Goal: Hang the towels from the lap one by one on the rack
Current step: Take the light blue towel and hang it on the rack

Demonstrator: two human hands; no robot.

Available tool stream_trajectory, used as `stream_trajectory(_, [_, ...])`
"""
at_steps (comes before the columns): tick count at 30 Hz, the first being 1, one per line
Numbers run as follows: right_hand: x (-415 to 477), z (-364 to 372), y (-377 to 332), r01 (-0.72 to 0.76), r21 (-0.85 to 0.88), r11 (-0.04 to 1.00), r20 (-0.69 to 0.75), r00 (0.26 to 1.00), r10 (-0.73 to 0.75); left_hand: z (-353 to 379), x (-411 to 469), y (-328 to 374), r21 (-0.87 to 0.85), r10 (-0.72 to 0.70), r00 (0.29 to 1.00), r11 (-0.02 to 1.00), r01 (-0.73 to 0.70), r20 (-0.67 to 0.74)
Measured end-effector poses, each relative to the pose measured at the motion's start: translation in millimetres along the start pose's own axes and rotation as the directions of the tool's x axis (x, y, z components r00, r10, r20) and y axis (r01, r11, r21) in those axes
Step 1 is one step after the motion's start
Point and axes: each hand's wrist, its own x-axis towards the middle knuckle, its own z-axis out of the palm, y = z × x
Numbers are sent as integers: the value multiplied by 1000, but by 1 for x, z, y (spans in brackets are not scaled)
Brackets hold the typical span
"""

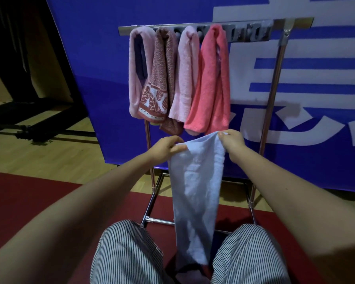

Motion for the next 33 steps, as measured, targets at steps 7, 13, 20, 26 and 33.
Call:
stream_trajectory(7, [0,3,0,-9,-10,1000,55,998,10,-3,2,-14,65,58,997,996,-55,-48])
stream_trajectory(13, [-6,9,-4,55,-38,998,138,989,-49,-3,4,-25,150,-14,999,989,10,30])
stream_trajectory(20, [-7,18,-22,113,-97,989,196,976,-93,11,-7,-15,-200,-61,966,973,113,249])
stream_trajectory(26, [-9,14,-23,91,-118,989,246,967,-60,30,-6,-14,-242,-77,996,967,83,35])
stream_trajectory(33, [-13,7,-15,41,-131,991,253,967,-6,32,10,-20,-3,-114,951,993,118,-286])
